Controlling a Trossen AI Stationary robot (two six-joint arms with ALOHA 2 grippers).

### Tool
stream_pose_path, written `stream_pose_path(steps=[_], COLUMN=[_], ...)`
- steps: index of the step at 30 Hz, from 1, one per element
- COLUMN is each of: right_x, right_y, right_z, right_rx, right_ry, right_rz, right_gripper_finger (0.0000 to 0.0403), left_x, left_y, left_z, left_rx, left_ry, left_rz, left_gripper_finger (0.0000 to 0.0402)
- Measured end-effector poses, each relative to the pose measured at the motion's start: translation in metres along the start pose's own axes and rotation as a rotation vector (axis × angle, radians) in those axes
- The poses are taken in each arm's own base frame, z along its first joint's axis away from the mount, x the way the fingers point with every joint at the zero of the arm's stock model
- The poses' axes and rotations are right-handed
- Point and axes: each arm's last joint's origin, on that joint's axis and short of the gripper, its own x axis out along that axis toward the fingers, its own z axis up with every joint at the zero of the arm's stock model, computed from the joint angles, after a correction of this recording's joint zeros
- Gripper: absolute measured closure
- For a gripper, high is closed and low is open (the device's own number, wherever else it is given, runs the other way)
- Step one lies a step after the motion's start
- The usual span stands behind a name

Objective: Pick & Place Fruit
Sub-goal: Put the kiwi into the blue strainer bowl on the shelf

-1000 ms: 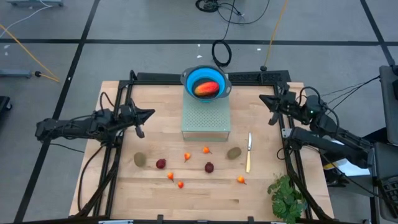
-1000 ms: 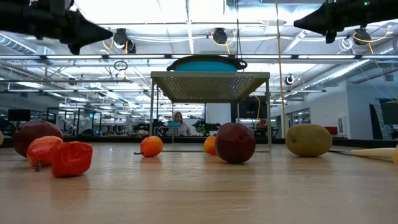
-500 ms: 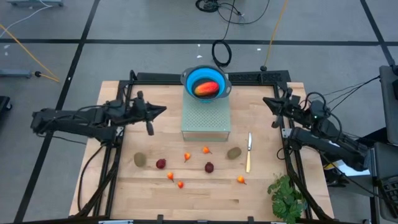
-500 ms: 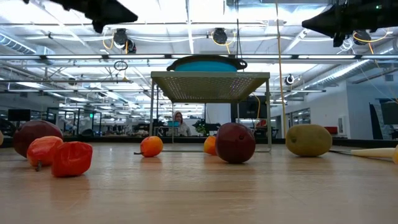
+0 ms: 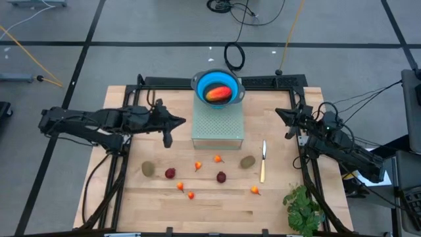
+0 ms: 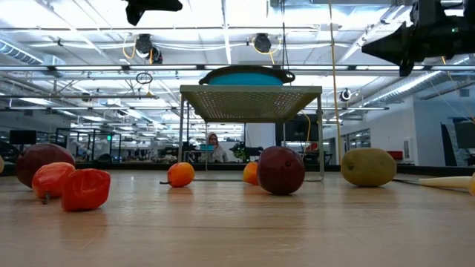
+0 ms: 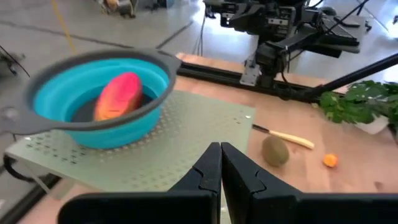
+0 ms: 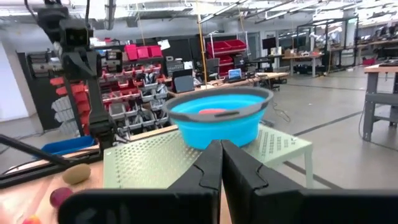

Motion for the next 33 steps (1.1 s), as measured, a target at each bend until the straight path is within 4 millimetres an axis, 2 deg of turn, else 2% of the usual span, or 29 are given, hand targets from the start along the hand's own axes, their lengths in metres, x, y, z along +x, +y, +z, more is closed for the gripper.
stream_pose_path(steps=[8,16,22,27,30,33], right_x=[0.003,0.005,0.005,0.005,0.005,0.005], right_y=[-0.001,-0.003,-0.003,-0.003,-0.003,-0.003], right_z=[-0.017,-0.033,-0.033,-0.033,-0.033,-0.033], right_rx=[-0.002,-0.014,-0.045,-0.050,-0.050,-0.049], right_ry=[0.041,0.090,0.089,0.089,0.089,0.089], right_rz=[0.066,0.082,0.082,0.083,0.083,0.084], right_gripper_finger=[0.0403,0.0403,0.0403,0.0403,0.0403,0.0403], left_x=[0.012,0.022,0.028,0.027,0.025,0.022], left_y=[-0.016,-0.030,-0.039,-0.043,-0.047,-0.053], left_z=[0.009,0.007,-0.007,-0.025,-0.035,-0.043], left_rx=[-0.077,-0.301,-0.552,-0.806,-0.860,-0.859], left_ry=[0.108,0.331,0.547,0.805,0.936,0.997], left_rz=[-0.011,0.056,0.090,0.170,0.228,0.280], left_gripper_finger=[0.0392,0.0392,0.0392,0.0392,0.0392,0.0392])
